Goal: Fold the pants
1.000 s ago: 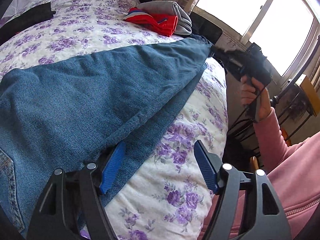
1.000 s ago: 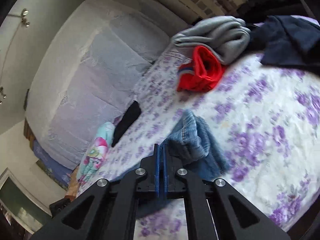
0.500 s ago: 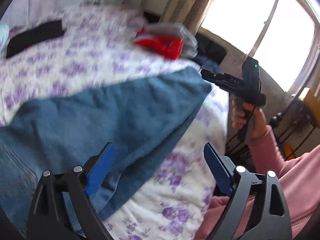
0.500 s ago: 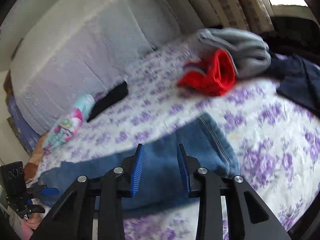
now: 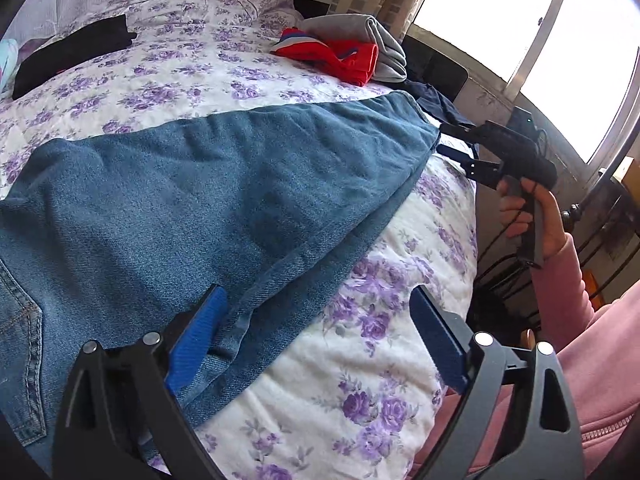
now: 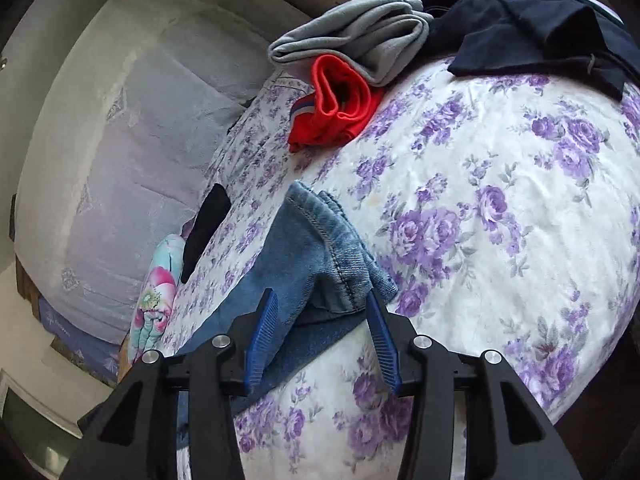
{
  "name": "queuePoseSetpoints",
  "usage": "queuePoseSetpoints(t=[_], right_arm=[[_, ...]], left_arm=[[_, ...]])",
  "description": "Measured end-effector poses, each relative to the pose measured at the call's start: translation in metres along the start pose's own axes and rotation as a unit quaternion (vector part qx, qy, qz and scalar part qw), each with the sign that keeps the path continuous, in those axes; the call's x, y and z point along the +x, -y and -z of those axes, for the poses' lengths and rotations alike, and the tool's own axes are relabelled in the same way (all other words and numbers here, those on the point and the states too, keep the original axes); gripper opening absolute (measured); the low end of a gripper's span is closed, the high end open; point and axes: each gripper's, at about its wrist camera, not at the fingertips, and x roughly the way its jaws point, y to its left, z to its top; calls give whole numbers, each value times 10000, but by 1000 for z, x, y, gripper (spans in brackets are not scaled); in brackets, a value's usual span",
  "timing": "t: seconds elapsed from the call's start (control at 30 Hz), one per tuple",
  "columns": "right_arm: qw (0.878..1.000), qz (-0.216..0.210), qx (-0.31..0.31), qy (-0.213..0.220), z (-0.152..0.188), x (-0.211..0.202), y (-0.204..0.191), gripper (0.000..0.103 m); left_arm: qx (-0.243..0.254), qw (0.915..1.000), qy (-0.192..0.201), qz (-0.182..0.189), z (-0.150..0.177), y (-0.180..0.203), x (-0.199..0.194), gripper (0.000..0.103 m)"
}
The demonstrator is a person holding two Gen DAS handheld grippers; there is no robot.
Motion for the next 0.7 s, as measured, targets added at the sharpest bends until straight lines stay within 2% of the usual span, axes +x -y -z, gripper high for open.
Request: queuePoseSetpoints(t=[0.13, 0.23, 0.3, 0.33, 0.37, 0.43, 0.53, 0.57, 0.63, 0.7], right_arm=[[9998, 153, -116, -37, -8, 6, 0, 47], [9995, 175, -218, 155, -16, -5, -2, 48], [9990, 196, -402, -10, -20, -4, -5, 48], [9985, 176, -478, -209, -21, 0, -6, 45], [9975, 158, -574, -378, -22, 4, -7, 35], [9917, 473, -1095, -481, -24, 10, -19, 20], [9770, 321, -2089, -291, -35, 0, -52, 17], [9665, 150, -2562, -85, -36, -10, -69, 16], [9370, -124, -3475, 329, -31, -31, -94, 16], [9212, -64, -3878, 318, -23, -34, -95, 17]], left_arm=[[8, 10000, 5, 0, 1, 0, 0, 90], [18, 10000, 9, -1, 1, 0, 0, 90], [32, 10000, 7, -12, 1, 0, 0, 90], [27, 10000, 7, -7, 1, 0, -1, 90], [26, 10000, 8, -4, 1, 0, -1, 90], [23, 10000, 11, -2, 1, 1, 0, 90], [23, 10000, 8, -5, 1, 0, 0, 90], [24, 10000, 8, -2, 1, 0, 0, 90], [37, 10000, 3, -30, 2, 1, 0, 90], [54, 10000, 2, -67, 2, 2, 0, 90]])
